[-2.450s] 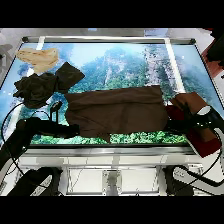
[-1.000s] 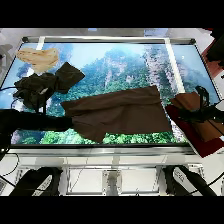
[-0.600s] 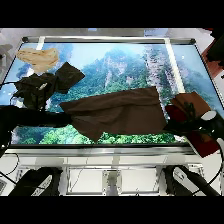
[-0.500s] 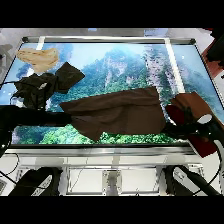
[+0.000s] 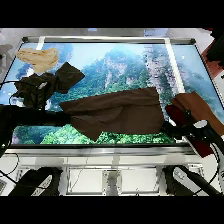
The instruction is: Fold the shirts.
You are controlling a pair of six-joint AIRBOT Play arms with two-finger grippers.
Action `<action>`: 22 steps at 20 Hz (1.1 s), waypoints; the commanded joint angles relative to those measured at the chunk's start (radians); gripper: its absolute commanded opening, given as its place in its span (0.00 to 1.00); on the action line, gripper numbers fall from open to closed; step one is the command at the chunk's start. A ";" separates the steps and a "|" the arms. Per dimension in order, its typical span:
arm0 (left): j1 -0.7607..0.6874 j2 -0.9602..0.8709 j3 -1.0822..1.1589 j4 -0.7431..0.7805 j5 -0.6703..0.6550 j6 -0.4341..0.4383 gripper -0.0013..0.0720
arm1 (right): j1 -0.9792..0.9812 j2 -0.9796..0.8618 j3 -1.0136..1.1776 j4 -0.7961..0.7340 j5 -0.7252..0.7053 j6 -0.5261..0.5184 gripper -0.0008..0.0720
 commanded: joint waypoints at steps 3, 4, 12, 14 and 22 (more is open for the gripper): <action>0.000 0.000 0.001 -0.005 0.034 -0.002 0.03 | 0.000 0.029 0.108 0.027 0.126 -0.051 0.05; 0.000 0.000 0.001 -0.010 0.061 -0.003 0.03 | 0.000 0.041 0.137 0.027 0.161 -0.051 0.05; 0.001 -0.001 0.002 -0.035 0.016 -0.050 0.03 | 0.126 0.047 0.376 0.027 0.241 -0.066 0.04; 0.008 -0.019 0.002 0.117 -0.041 -0.128 0.03 | 0.178 0.036 0.449 0.008 0.157 -0.040 0.04; 0.137 -0.320 0.101 0.074 -0.241 -0.048 0.03 | 0.257 -0.260 0.756 0.014 0.063 -0.017 0.04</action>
